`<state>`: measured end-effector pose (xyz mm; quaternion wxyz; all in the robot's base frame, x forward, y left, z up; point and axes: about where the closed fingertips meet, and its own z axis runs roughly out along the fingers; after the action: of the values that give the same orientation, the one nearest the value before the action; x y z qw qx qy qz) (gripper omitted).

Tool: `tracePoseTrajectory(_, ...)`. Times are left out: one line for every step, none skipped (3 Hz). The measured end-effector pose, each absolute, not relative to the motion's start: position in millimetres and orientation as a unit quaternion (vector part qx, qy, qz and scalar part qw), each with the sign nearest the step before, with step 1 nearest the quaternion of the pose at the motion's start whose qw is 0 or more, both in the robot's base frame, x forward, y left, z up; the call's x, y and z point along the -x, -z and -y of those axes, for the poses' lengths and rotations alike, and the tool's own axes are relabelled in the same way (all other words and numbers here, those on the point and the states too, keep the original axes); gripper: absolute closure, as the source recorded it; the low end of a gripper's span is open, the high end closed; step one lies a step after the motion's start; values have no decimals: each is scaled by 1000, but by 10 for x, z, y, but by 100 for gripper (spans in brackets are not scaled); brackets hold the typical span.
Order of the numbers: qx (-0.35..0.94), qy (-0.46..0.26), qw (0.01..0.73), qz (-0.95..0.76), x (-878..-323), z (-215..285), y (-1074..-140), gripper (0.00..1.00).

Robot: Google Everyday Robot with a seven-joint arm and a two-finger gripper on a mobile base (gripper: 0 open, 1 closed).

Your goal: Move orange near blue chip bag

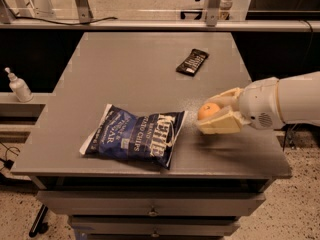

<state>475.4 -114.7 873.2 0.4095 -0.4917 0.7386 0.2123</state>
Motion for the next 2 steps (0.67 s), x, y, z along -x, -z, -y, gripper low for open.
tracePoseTrajectory(488, -230, 402, -740, -4712, 1118, -8538, 100)
tracePoseTrajectory(481, -242, 395, -744, -4688, 1101, -8428, 82)
